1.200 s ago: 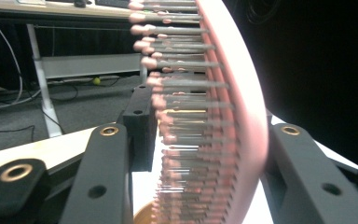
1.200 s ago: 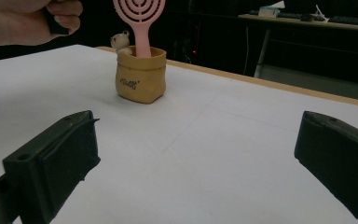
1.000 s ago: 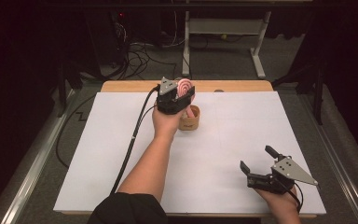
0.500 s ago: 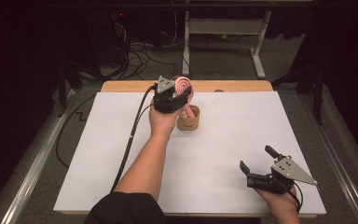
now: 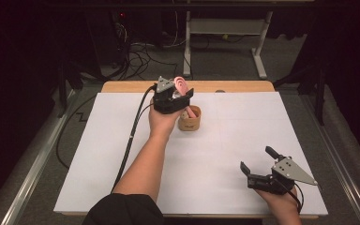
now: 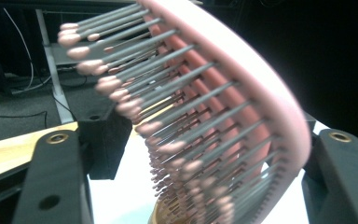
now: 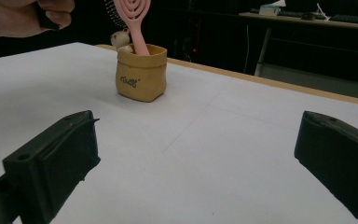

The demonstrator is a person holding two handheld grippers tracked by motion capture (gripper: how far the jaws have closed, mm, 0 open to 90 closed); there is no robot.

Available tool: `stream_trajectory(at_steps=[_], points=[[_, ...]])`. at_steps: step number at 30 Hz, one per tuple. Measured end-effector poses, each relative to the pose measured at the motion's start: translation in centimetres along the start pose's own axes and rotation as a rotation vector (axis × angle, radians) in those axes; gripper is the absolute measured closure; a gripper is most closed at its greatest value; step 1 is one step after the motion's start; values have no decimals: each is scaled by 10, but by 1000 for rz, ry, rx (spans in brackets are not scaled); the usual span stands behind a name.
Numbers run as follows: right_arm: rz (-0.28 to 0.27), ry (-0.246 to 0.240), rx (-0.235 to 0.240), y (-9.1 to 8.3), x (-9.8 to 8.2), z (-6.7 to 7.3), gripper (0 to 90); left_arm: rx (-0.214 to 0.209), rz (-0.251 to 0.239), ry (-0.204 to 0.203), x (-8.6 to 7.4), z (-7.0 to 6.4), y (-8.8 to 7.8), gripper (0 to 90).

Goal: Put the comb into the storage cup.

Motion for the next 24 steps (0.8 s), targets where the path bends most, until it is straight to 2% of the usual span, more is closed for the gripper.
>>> stream_trajectory(at_steps=[9,17,24], points=[[4,-1,1,1,0,0,3,-3,7,-10,-2,3,2,230],[5,-3,3,1,-1,1,3,-12,11,-29,-2,9,1,185],[8,-2,2,1,-1,1,2,-5,16,-17,-6,12,0,159]])
Point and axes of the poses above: each handheld gripper's, and its own axes: y roughly forward along the jaws, x roughly out of its top, z roughly to its left, the point moved 5 cm from there along y, roughly forward along the jaws, and after that the axes turned 1 degree about -z, right-handed, at the moved point
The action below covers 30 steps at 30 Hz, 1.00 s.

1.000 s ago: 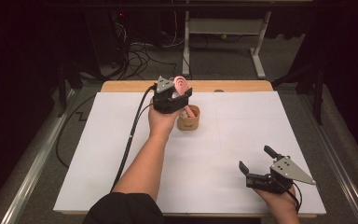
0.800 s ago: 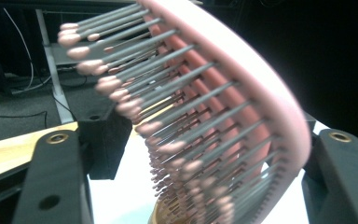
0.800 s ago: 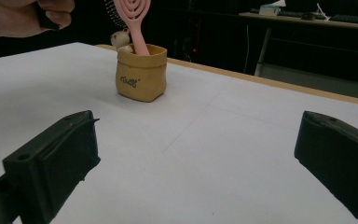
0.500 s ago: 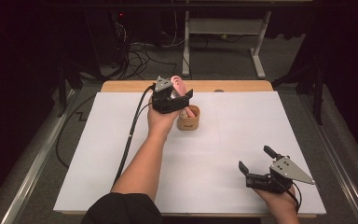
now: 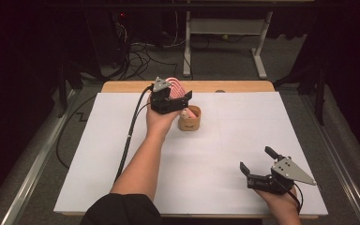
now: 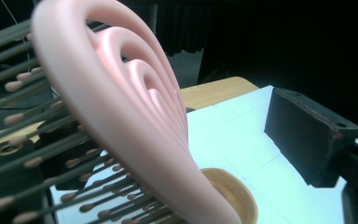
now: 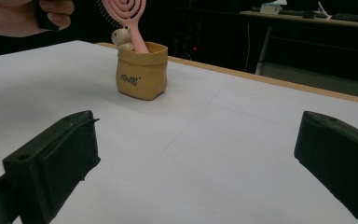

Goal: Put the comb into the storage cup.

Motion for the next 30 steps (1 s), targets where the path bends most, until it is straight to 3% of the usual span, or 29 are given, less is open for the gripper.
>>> stream_trajectory(at_steps=[17,30], points=[[4,-5,1,1,-1,1,3,8,5,-28,-9,14,-6,139],[11,-9,1,2,-2,2,2,30,21,-11,-18,23,-11,138]])
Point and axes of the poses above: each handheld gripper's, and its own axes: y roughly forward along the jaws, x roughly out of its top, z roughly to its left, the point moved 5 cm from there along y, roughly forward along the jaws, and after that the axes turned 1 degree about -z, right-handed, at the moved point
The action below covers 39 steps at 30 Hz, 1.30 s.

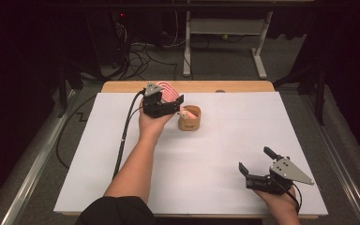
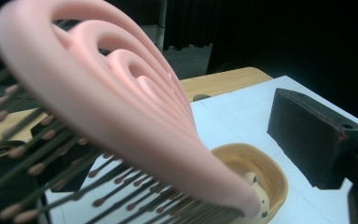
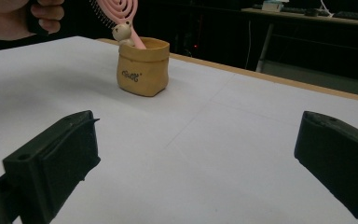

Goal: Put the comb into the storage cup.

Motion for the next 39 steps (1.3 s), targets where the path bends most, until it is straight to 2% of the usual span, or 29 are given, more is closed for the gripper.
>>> stream_trajectory(at_steps=[10,16,21,25,31,34,39], points=[[2,-1,-1,0,0,0,3,7,4,14,-3,5,-4,124],[2,-2,-2,1,-1,1,3,8,-14,6,-7,10,-10,111],[3,-3,-4,1,-1,1,2,8,-6,9,-9,13,-15,94],[6,-4,-4,2,-1,1,3,1,-11,24,-10,13,-19,73],[6,-10,-4,1,-1,2,3,-16,-21,15,-12,14,-27,33],[7,-11,-6,1,-1,2,3,-28,-9,12,-16,15,-31,1],[8,-14,-6,2,-1,2,3,-27,-14,31,-21,15,-39,0]])
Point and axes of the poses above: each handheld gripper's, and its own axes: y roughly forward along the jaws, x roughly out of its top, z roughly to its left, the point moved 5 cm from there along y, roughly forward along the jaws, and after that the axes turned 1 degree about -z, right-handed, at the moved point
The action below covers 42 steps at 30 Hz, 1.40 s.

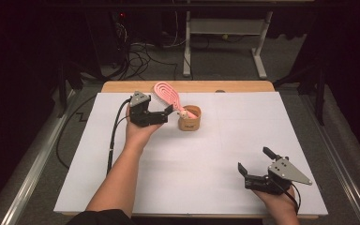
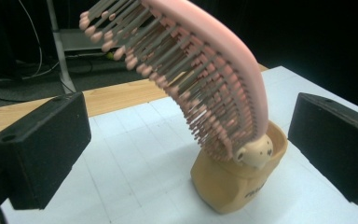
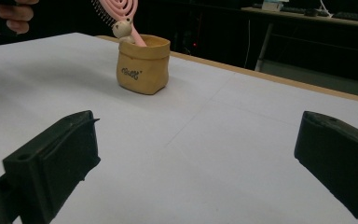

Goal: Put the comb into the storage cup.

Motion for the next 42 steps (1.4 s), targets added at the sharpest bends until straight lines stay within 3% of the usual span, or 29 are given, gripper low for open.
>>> stream_trajectory(at_steps=[15,18,25,28,35,42], points=[[7,-5,-3,1,-1,0,3,-6,-39,1,-16,-1,-38,0],[8,-5,-4,1,-1,0,2,17,-25,7,-24,3,-47,0],[11,-5,-9,0,-1,0,2,27,-4,3,-49,9,-68,0],[13,-6,-9,0,-2,0,2,18,17,13,-63,8,-78,0],[15,-7,-7,0,-3,0,3,-5,37,-12,-89,5,-102,0],[19,-7,-12,-1,-4,-2,2,-5,16,34,-98,-6,-130,0]])
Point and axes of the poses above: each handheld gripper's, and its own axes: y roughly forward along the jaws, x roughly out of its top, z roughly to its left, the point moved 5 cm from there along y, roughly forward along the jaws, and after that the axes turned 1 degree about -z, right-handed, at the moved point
